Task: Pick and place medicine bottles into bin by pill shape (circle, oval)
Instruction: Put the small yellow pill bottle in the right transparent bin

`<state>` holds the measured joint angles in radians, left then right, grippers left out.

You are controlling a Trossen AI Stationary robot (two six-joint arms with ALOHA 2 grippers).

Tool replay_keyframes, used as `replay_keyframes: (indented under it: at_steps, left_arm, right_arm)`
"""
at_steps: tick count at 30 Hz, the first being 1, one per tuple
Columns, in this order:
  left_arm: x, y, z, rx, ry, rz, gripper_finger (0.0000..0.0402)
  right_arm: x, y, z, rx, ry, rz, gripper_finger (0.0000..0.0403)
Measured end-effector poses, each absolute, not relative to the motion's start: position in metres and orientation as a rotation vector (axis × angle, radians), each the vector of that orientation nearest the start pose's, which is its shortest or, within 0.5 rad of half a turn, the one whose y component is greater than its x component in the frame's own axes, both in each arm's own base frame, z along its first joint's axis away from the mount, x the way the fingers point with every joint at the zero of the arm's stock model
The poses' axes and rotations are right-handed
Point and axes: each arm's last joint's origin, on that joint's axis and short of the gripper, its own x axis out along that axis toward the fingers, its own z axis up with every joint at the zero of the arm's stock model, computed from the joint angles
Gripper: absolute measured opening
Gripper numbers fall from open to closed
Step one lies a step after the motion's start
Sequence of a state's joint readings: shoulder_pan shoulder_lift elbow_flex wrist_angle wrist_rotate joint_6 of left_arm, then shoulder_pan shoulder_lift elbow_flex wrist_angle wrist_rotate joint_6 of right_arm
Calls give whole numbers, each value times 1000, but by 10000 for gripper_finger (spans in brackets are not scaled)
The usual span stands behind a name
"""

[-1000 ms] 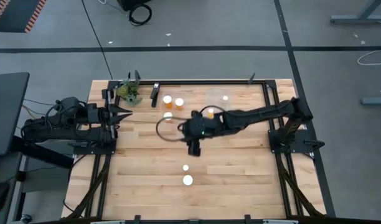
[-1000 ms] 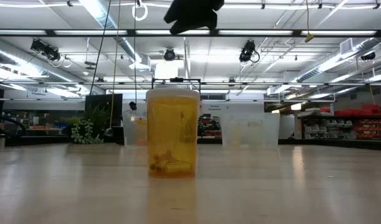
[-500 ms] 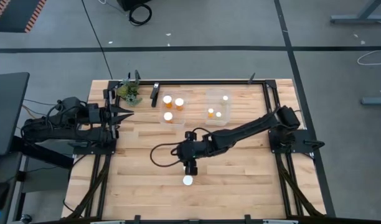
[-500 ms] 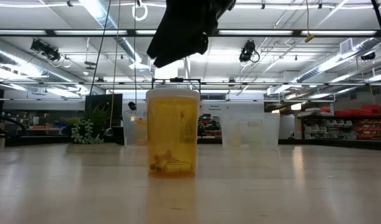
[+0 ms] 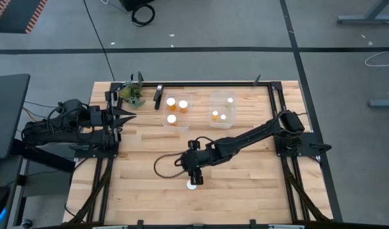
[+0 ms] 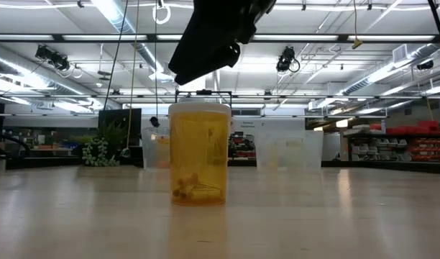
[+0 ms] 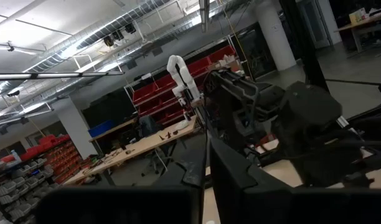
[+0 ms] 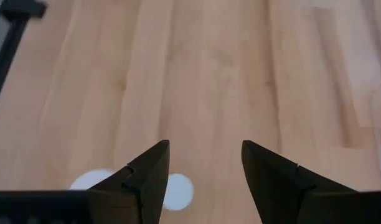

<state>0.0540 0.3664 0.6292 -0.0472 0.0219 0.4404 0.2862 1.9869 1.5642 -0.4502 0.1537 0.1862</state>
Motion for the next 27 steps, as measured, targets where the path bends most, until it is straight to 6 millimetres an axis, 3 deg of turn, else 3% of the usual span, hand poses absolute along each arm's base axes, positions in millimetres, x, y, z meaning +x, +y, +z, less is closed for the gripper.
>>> replay_keyframes:
  at_steps: [6, 12, 27]
  left_arm:
    - [89, 4, 340, 447, -205, 79, 29]
    - [89, 4, 340, 446, -205, 79, 36]
    - [89, 4, 340, 446, -203, 81, 36]
  right_arm:
    - [420, 135, 212, -119, 875, 114, 207]
    - [423, 140, 187, -201, 938, 142, 207]
    - [423, 139, 193, -197, 919, 144, 207]
